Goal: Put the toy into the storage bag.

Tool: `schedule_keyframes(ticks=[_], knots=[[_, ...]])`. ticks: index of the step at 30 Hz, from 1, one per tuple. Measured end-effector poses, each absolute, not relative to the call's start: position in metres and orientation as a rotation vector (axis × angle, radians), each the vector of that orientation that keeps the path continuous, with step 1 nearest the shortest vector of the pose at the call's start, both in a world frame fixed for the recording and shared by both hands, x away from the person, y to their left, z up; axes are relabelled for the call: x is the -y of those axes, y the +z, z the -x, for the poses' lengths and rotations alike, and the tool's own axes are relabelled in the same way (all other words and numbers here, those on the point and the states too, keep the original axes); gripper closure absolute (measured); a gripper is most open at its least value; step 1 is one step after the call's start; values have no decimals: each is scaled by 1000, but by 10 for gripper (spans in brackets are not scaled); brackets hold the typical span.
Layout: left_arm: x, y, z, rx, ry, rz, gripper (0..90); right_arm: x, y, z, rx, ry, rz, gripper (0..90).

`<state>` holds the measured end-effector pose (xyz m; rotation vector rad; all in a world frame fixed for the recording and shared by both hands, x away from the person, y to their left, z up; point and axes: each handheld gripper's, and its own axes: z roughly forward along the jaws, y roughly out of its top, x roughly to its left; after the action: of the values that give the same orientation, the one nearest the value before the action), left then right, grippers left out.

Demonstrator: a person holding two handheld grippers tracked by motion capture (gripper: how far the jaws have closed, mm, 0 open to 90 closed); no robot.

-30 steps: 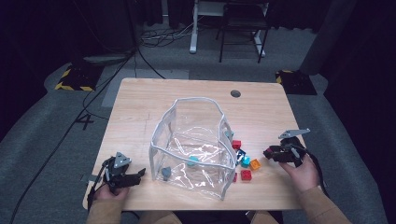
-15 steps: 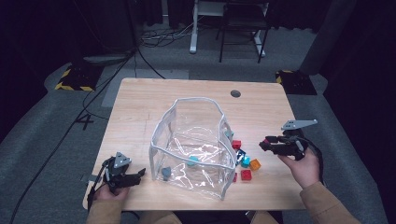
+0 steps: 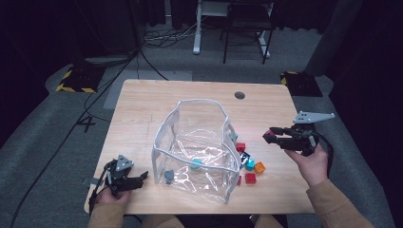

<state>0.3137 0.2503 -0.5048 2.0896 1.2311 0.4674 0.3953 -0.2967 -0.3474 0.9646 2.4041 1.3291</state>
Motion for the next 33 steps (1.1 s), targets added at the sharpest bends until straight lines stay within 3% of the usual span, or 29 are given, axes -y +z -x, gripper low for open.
schedule_keyframes(ticks=[16,33], knots=[[-250,-505,-314,-1231,468,-2089,228,273,-309,-403,-2371,1529,-851,567],[-250,-505,-314,-1231,468,-2090,228,235,-290,-409,-2400,1608,-739,566]])
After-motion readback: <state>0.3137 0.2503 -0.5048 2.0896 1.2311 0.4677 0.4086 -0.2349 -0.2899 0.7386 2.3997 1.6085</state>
